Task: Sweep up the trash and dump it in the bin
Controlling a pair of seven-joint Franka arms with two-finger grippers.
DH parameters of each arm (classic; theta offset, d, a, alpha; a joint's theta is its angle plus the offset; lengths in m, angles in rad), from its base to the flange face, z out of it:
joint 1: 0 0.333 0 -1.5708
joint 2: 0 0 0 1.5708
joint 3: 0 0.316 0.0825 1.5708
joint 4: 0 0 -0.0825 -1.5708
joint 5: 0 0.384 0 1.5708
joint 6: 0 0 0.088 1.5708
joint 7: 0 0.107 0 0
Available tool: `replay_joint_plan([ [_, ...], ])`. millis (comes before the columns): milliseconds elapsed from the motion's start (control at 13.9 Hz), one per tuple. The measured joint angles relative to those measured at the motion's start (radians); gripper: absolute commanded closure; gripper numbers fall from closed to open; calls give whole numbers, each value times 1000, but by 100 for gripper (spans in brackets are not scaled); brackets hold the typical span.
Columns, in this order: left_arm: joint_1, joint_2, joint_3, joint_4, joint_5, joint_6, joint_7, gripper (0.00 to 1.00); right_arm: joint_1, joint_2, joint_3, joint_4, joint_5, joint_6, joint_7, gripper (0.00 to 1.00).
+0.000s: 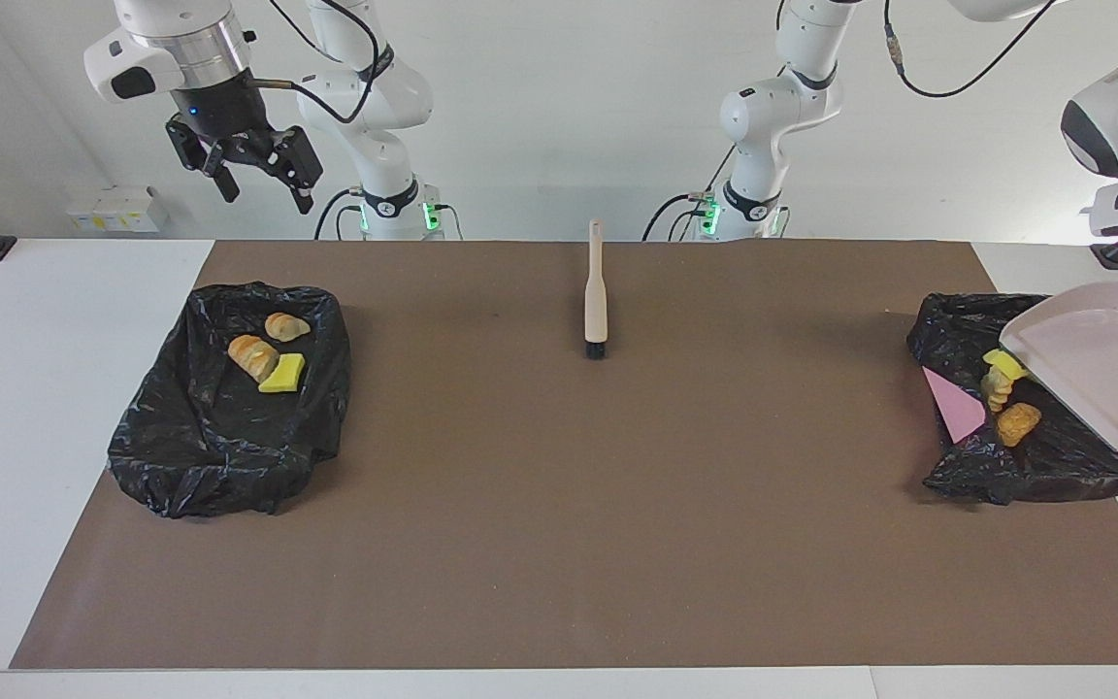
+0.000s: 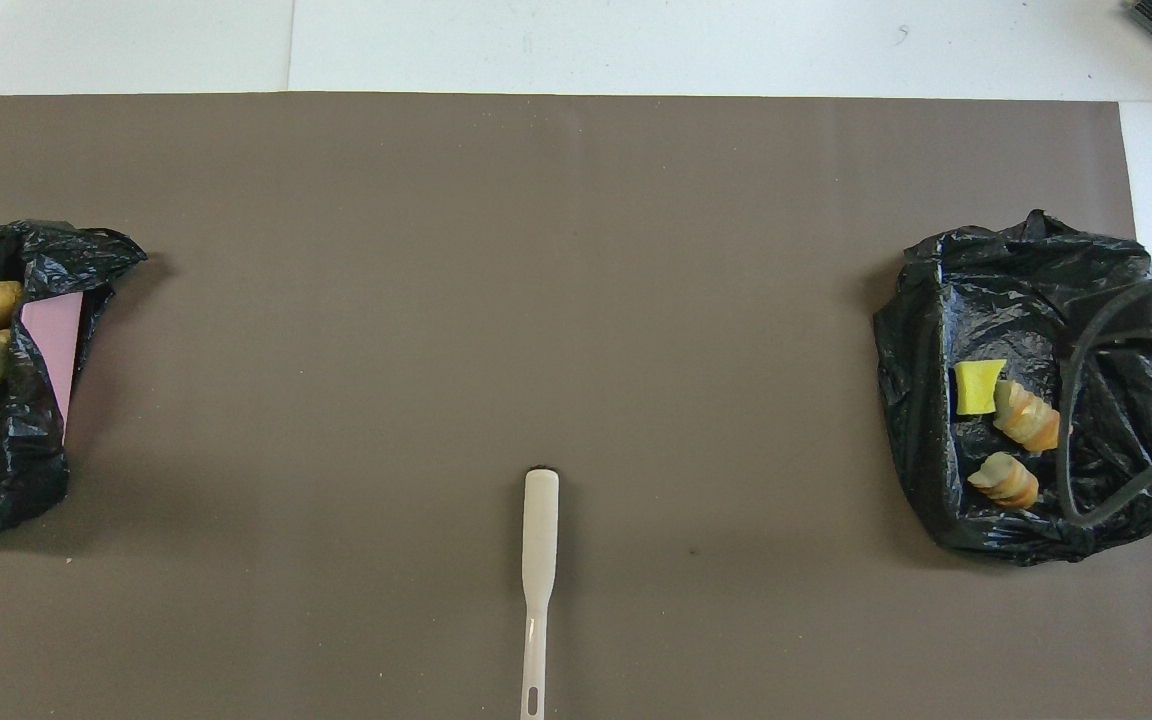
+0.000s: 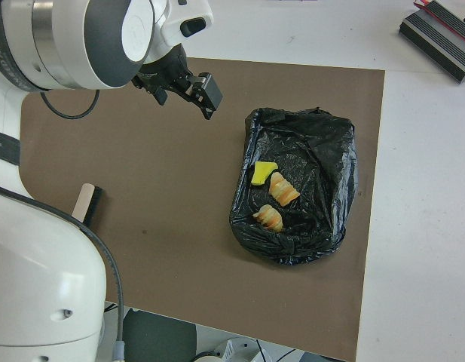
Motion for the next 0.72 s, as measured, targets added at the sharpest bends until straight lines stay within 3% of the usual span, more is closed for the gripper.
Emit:
replay_joint_plan([
  [505, -63, -3, -34, 52, -12, -128, 12, 100, -1, 0, -3, -1, 0, 0, 0, 0],
  [721, -125, -3, -43, 52, -135, -229, -19, 100, -1, 0, -3, -1, 0, 0, 0, 0],
])
